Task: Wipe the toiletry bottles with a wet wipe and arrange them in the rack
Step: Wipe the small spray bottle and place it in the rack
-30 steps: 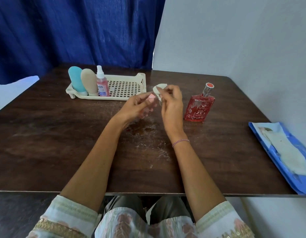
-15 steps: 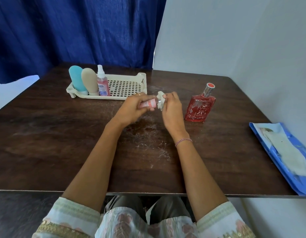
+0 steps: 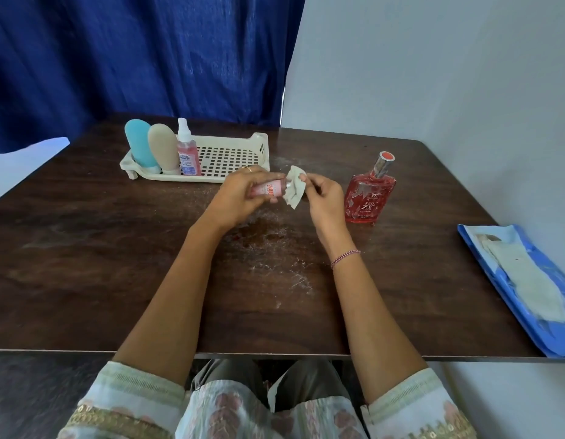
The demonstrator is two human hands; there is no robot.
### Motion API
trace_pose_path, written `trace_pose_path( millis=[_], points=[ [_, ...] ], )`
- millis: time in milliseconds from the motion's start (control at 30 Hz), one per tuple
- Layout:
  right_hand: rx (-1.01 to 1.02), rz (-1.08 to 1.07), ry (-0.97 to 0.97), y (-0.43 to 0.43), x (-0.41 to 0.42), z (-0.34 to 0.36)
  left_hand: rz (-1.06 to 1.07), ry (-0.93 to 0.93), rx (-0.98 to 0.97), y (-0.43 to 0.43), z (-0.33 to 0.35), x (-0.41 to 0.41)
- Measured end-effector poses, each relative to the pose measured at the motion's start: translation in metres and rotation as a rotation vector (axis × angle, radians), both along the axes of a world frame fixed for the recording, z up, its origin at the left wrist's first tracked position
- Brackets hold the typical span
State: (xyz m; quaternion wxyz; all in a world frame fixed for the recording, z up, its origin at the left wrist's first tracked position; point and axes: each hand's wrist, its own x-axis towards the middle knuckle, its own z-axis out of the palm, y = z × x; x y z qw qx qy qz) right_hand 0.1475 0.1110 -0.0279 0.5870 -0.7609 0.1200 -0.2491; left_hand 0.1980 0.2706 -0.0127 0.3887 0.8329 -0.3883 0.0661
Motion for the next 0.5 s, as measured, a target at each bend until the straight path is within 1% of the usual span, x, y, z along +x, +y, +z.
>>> trace_pose_path(
  millis=[100, 167, 233, 400, 500],
  points=[
    [0.378, 0.117, -0.05, 0.001, -0.003, 0.004, 0.013, 0.026, -0.052, 0.0, 0.001, 0.002],
    [0.532, 0.202, -0.079, -0.001, -0.005, 0.006, 0.028, 0.039, -0.092, 0.001, 0.001, 0.003],
    [0.594, 0.245, -0.085, 0.0, -0.007, 0.008, 0.033, 0.033, -0.113, 0.004, 0.001, 0.004],
    [0.681, 0.243, -0.082, -0.001, -0.009, 0.012, -0.008, 0.024, -0.144, 0.003, 0.001, 0.004],
    [0.702, 0.253, -0.082, -0.001, -0.009, 0.013, -0.039, 0.083, -0.182, 0.002, 0.0, 0.005]
  ],
)
